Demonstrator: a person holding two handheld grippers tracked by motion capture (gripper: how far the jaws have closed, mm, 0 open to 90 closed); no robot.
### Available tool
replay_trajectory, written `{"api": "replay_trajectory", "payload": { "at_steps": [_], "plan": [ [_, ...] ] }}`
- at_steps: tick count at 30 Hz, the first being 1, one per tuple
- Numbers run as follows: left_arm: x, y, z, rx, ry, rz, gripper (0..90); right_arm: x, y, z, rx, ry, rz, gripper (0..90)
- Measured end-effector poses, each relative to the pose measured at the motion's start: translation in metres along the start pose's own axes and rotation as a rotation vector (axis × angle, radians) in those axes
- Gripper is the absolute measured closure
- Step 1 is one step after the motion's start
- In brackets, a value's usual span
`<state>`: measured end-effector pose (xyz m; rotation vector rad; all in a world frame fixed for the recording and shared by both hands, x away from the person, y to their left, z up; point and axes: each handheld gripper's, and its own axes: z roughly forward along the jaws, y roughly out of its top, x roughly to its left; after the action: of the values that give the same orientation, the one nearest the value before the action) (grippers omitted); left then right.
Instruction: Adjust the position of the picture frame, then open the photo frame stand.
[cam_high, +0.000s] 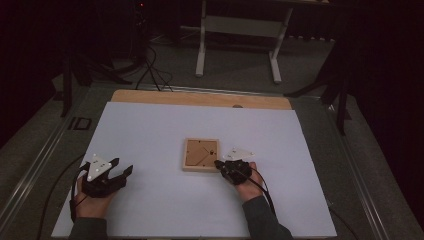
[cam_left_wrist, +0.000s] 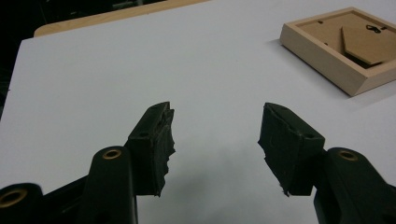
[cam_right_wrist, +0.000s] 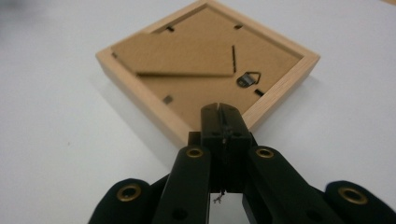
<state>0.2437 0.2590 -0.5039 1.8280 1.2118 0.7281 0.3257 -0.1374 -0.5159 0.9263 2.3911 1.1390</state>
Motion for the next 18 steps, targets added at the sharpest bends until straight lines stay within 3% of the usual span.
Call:
{"api": "replay_trajectory", "payload": {
  "at_steps": [4,18],
  "plan": [
    [0.0007,0.0000,-0.0005,-0.001,0.001,-0.002,43.9,0.0029,-0.0001,-0.0003,0.002,-0.016,-0.033,89.7],
    [-0.0072,0.0017,0.0041,0.006,-0.017,0.022,44.0,0.0014,-0.0025,-0.0005,-0.014,-0.006,-0.014,89.7]
  ]
}}
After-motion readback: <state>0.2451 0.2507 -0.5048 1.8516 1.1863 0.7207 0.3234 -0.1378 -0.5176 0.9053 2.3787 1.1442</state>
